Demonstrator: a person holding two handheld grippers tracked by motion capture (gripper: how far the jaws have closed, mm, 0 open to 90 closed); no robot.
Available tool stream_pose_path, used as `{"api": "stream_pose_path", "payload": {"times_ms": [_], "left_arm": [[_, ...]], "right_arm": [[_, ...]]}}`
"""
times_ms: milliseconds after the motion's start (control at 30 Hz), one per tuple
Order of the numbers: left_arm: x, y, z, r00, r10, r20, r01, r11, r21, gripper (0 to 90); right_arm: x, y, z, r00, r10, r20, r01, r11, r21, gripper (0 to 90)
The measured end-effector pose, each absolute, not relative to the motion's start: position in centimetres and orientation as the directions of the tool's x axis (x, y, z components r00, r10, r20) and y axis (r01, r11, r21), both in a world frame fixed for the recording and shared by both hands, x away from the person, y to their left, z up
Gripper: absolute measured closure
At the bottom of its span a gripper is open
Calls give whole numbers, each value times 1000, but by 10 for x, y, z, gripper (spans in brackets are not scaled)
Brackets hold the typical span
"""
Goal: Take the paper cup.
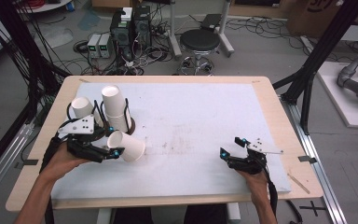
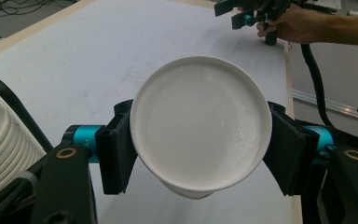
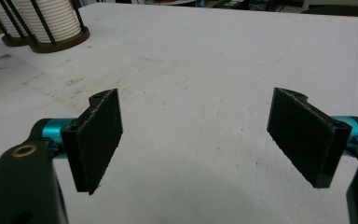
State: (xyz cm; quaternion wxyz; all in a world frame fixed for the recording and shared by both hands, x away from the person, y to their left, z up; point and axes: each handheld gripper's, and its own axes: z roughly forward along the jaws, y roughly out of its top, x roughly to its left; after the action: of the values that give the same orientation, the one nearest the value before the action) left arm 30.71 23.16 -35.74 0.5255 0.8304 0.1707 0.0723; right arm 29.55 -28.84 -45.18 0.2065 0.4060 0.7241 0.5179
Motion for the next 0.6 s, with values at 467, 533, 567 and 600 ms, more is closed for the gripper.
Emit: {"api": "stream_pose_path", "payload": {"times_ms": [467, 533, 567, 600], "left_arm": [[311, 237, -369, 920, 385, -73, 228, -374, 899, 336], [312, 238, -370, 918, 389, -74, 230, -373, 899, 336], [312, 238, -370, 918, 389, -74, 230, -373, 899, 336], [312, 238, -370, 918, 390, -74, 230, -371, 900, 336]], "right_arm": [[296, -289, -452, -594, 794, 130, 376, 131, 917, 185], [296, -289, -452, -596, 792, 132, 374, 129, 918, 185], [296, -289, -452, -596, 792, 132, 374, 129, 918, 185], [296, -290, -452, -590, 796, 134, 375, 124, 919, 185]]}}
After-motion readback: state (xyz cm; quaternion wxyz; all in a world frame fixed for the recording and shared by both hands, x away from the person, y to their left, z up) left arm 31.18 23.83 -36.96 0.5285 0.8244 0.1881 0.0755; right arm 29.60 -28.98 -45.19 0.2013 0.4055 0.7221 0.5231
